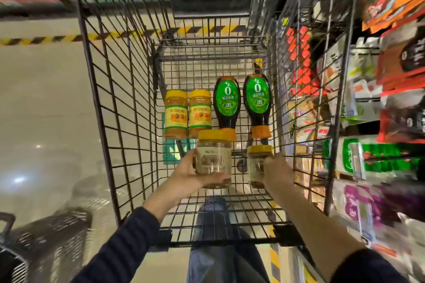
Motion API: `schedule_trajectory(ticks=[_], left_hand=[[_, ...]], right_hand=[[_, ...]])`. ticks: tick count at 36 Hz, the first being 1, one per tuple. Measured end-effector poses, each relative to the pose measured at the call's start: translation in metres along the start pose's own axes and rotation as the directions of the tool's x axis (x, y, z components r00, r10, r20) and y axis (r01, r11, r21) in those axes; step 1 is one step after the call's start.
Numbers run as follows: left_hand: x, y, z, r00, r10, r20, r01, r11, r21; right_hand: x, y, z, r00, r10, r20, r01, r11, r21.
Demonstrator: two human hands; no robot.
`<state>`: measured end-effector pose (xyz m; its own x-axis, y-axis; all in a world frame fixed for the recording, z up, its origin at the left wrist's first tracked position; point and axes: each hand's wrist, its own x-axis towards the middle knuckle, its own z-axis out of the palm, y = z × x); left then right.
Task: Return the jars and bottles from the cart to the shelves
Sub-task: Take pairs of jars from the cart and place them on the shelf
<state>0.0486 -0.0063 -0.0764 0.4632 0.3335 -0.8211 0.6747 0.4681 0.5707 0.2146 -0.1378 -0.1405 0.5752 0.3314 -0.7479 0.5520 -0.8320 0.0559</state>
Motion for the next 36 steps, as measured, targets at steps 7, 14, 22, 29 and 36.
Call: schedule_trajectory(ticks=[7,14,22,29,36], left_hand=[[-0.005,0.008,0.001,0.999,-0.033,-0.003,0.033,0.999,-0.009],[-0.003,0.009,-0.005,0.998,-0.047,-0.04,0.047,0.999,0.001],[-0.005,0.017,-0.008,0.998,-0.018,-0.064,0.02,0.999,0.032],[-0.019,0.035,-0.013,0.995,0.045,-0.089,-0.043,0.999,0.027],[-0.058,0.068,-0.023,0.974,0.176,-0.145,-0.167,0.983,0.075]], right_hand=[[0.007,0.004,0.011,0.995,-0.017,0.097,-0.007,0.969,0.248],[0.021,0.007,0.018,0.968,-0.046,0.246,-0.056,0.918,0.392],[0.028,0.007,0.012,0.963,-0.012,0.268,-0.115,0.884,0.452],[0.019,0.007,-0.015,0.945,-0.13,0.301,-0.095,0.77,0.631],[-0.028,0.001,-0.078,0.93,-0.351,0.114,0.14,0.621,0.771]])
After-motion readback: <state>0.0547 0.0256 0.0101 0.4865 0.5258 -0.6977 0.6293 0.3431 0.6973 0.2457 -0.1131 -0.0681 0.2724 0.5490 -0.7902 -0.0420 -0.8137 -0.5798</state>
